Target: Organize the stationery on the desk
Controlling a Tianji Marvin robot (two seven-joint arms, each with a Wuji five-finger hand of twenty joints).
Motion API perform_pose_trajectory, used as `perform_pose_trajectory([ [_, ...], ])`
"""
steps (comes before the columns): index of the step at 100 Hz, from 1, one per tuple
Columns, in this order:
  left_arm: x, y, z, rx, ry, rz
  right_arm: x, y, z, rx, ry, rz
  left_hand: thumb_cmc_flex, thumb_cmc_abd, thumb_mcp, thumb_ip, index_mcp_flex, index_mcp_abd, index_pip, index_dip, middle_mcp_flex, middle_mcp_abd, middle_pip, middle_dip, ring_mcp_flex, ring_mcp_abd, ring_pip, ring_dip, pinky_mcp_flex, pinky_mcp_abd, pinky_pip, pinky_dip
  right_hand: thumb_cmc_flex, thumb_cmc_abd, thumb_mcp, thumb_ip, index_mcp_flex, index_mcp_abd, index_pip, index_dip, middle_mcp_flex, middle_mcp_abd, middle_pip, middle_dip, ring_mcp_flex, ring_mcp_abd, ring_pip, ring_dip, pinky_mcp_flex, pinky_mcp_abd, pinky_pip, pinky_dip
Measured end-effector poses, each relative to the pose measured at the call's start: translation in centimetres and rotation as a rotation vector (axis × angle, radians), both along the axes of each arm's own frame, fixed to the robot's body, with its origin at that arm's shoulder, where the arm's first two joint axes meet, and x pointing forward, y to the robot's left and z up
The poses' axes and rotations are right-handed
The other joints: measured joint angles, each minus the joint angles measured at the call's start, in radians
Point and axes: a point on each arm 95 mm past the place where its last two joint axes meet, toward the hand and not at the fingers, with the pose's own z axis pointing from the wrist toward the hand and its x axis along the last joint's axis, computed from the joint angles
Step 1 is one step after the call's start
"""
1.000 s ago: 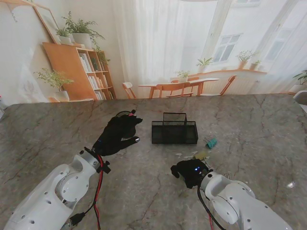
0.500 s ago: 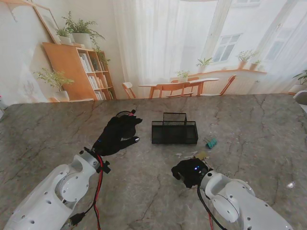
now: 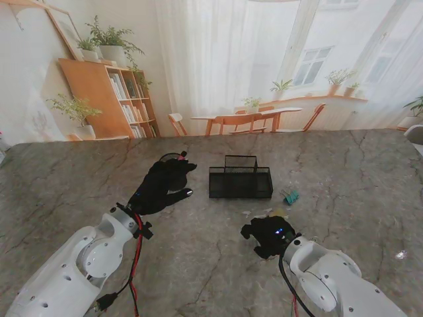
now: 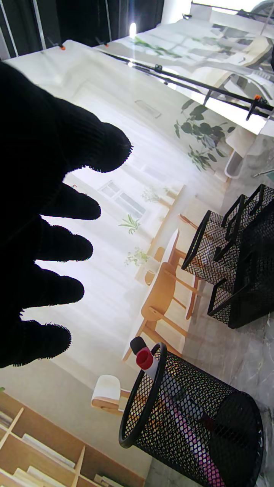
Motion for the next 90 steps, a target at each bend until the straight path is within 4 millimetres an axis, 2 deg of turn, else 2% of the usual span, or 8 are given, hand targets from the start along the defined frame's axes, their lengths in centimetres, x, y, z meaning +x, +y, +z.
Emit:
perform_pose_trajectory([
  [20,0.03,-0.04,-0.02,-0.002,0.001,-0.001,-0.12,-0.44,-0.16,-0.063,0.019,-0.047,0.000,0.000,0.000,0.000,0.000,0.000,0.000,0.000,0.009,0.000,0.001,0.000,0.000,0.000,0.000,0.000,0.000,0.000,0.000,0.000,-0.044,0.094,-0.116,0.000,-0.031,0.053,-0.109,0.000,0.049,0.061,-0.002,0.000,-0.030,0.063,0.032,0.016,-0.071,0.076,0.018,0.050],
  [25,0.04,-0.06,-0.03,-0.002,0.002,-0.001,-0.15,-0.49,-0.15,-0.071,0.016,-0.062,0.000,0.000,0.000,0.000,0.000,0.000,0.000,0.000,0.009,0.000,0.001,0.000,0.000,0.000,0.000,0.000,0.000,0.000,0.000,0.000,-0.050,0.120,-0.159,0.018,-0.046,0.065,-0.139,0.000,0.064,0.068,-0.002,0.000,-0.040,0.079,0.032,0.018,-0.092,0.089,0.019,0.062],
  [39,0.07,-0.12,-0.05,-0.002,0.003,-0.004,-0.17,-0.49,-0.19,-0.076,0.011,-0.098,0.000,0.000,0.000,0.000,0.000,0.000,0.000,0.000,0.009,0.000,0.001,0.000,0.000,0.000,0.000,0.000,0.000,0.000,0.000,0.000,-0.051,0.151,-0.207,0.019,-0.046,0.086,-0.164,0.000,0.155,0.072,-0.003,0.010,-0.041,0.099,0.033,0.022,-0.108,0.116,0.021,0.076],
  [49,0.08,-0.12,-0.05,-0.002,0.003,-0.004,-0.22,-0.43,-0.21,-0.083,0.025,-0.098,-0.001,0.009,-0.002,0.000,0.001,0.000,0.000,0.000,0.009,0.000,0.001,0.000,0.000,0.000,0.000,0.000,0.000,-0.001,0.001,0.000,-0.050,0.165,-0.233,0.034,-0.018,0.102,-0.166,0.001,0.246,0.036,-0.003,0.006,-0.039,0.100,0.031,0.022,-0.111,0.124,0.021,0.086],
  [59,0.10,-0.07,-0.04,-0.002,0.002,-0.003,-0.24,-0.30,-0.22,-0.084,0.030,-0.085,0.015,0.009,-0.001,0.000,0.010,0.000,0.008,0.001,0.009,0.000,0.001,0.000,0.000,0.000,0.000,0.000,0.000,-0.001,0.001,0.000,-0.050,0.165,-0.236,0.035,0.013,0.145,-0.179,0.004,0.317,-0.006,-0.017,-0.041,-0.006,0.098,-0.005,0.004,-0.113,0.125,0.021,0.086],
  [69,0.08,0.00,-0.04,-0.002,0.001,0.000,-0.23,-0.07,-0.18,-0.080,0.033,-0.071,0.010,0.009,-0.001,0.000,0.010,0.000,0.008,0.001,0.009,0.000,0.001,0.000,0.000,0.000,0.000,0.000,0.000,-0.001,0.001,0.000,-0.043,0.159,-0.244,0.035,0.063,0.170,-0.164,0.009,0.364,-0.031,-0.056,-0.100,0.022,0.081,-0.049,-0.026,-0.112,0.125,0.006,0.086],
  [80,0.05,0.05,-0.04,-0.002,0.000,0.002,-0.16,0.09,-0.15,-0.071,0.043,-0.069,0.009,0.009,-0.001,0.000,0.010,0.000,0.008,0.001,0.009,0.000,0.001,0.000,0.000,0.000,0.000,0.000,0.000,-0.001,0.001,0.000,-0.025,0.115,-0.182,0.035,0.098,0.187,-0.135,0.016,0.408,-0.060,-0.070,-0.129,0.053,0.042,-0.072,-0.045,-0.110,0.123,-0.012,0.086],
  [90,0.04,0.11,-0.05,-0.001,-0.001,0.004,-0.13,0.18,-0.19,-0.070,0.049,-0.062,0.009,0.009,-0.001,0.000,0.010,0.000,0.008,0.001,0.009,0.000,0.001,0.000,0.000,0.000,0.000,0.000,0.000,-0.001,0.001,0.000,-0.007,0.043,-0.105,0.022,0.147,0.186,-0.051,0.062,0.428,-0.081,-0.070,-0.138,0.066,0.016,-0.077,-0.050,-0.110,0.112,-0.015,0.074],
])
